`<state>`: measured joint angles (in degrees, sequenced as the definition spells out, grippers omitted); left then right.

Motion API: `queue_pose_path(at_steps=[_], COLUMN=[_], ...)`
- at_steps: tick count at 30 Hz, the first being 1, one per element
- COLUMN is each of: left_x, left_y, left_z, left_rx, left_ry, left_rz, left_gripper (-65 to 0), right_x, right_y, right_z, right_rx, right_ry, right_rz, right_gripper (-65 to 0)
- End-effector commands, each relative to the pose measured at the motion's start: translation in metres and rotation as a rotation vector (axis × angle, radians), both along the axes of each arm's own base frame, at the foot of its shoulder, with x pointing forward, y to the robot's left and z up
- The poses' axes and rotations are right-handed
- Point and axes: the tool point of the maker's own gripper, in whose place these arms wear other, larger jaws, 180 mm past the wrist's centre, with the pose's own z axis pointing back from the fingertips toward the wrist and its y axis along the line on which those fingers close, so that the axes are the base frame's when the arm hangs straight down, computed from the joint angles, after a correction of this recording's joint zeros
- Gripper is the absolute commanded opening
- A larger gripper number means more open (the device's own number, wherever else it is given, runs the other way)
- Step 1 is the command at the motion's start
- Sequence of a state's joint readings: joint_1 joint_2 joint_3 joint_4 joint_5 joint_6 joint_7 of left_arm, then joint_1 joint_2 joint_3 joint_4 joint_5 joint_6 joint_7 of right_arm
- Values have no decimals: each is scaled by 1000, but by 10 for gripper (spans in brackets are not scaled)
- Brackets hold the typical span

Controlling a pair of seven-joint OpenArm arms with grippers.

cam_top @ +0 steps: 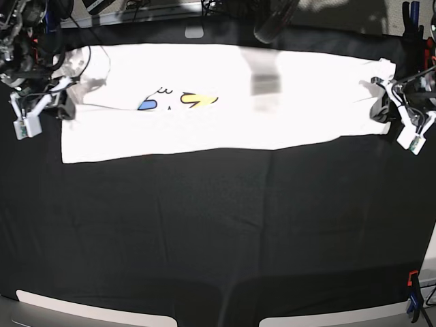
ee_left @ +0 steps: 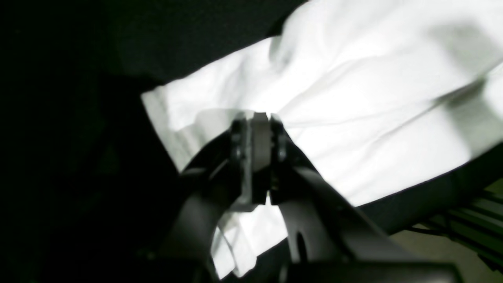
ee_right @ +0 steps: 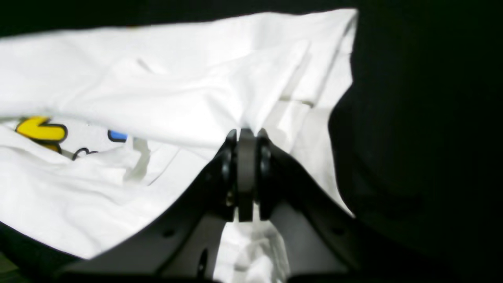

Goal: Layout the t-shirt on the table in an organized manner, then fold the t-shirt properly
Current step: 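Lay the folded edge down with both grippers and release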

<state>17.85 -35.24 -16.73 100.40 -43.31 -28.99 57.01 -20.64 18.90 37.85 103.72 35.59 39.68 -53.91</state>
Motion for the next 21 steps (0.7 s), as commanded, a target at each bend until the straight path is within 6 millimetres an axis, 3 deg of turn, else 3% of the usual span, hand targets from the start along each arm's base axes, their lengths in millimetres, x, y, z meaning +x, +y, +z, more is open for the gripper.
queue_pose_path(at_steps=[1, 11, 13, 15, 17, 21], left_x=[8, 8, 8, 9, 10, 12], left_y=[3, 3, 3, 5, 13, 48], left_z=[12, 12, 12, 12, 9, 1], left_rx=[3, 3, 5, 5, 28, 243], left_ry=[-44, -44, -41, -37, -27, -16], left_rz=[-8, -7, -8, 11, 59, 100], left_gripper=[-650, -650, -638, -469, -366, -346], right_x=[6, -5, -7, -8, -10, -17], right_y=[-2, 3, 2, 3, 8, 7], right_z=[14, 4, 2, 2, 2, 0], right_rx=[-7, 14, 11, 19, 46, 47], right_ry=[-42, 40, 54, 51, 47, 67], right_rz=[11, 28, 28, 29, 35, 38], right_gripper=[-650, -638, -483, -375, -346, -347])
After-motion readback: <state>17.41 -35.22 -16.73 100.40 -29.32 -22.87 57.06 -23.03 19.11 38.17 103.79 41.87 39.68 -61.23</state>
